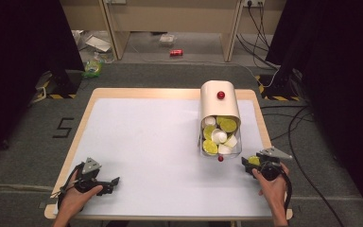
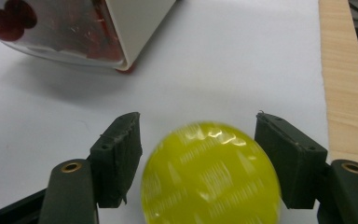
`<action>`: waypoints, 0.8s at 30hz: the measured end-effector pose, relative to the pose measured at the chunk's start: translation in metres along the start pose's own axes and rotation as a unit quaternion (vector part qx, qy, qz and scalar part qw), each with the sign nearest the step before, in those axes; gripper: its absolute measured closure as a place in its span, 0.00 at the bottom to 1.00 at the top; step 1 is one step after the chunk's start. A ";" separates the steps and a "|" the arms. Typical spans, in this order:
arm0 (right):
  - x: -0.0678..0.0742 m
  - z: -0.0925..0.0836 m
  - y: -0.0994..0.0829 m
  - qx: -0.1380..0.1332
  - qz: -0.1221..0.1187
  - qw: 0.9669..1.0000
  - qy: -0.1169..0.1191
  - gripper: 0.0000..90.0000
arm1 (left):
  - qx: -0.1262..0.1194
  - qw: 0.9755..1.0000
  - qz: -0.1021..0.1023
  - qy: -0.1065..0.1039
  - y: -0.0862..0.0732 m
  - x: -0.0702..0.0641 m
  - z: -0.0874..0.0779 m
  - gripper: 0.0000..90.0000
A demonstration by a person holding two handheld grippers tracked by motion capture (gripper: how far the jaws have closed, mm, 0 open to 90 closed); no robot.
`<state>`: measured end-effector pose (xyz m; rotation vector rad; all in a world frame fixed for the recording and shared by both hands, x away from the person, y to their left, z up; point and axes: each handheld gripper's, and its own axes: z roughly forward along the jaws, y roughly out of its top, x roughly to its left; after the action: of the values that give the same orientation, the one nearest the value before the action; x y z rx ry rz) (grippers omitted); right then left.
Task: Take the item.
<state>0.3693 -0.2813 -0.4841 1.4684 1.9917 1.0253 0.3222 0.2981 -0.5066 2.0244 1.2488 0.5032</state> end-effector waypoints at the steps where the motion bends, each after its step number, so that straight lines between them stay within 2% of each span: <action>1: 0.000 -0.001 0.001 -0.004 0.003 1.000 0.000 0.36 | 0.000 1.000 0.000 0.000 0.000 0.000 0.000 0.00; 11: 0.000 -0.009 0.005 -0.030 -0.008 0.999 -0.014 0.36 | 0.000 1.000 0.000 0.000 0.000 0.000 0.000 0.00; 24: 0.005 -0.022 0.010 -0.061 -0.003 0.998 -0.012 0.37 | 0.000 1.000 0.000 0.000 0.000 0.000 0.000 0.00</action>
<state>0.3583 -0.2818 -0.4625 1.4027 1.8804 1.1011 0.3221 0.2981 -0.5065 2.0237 1.2487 0.5040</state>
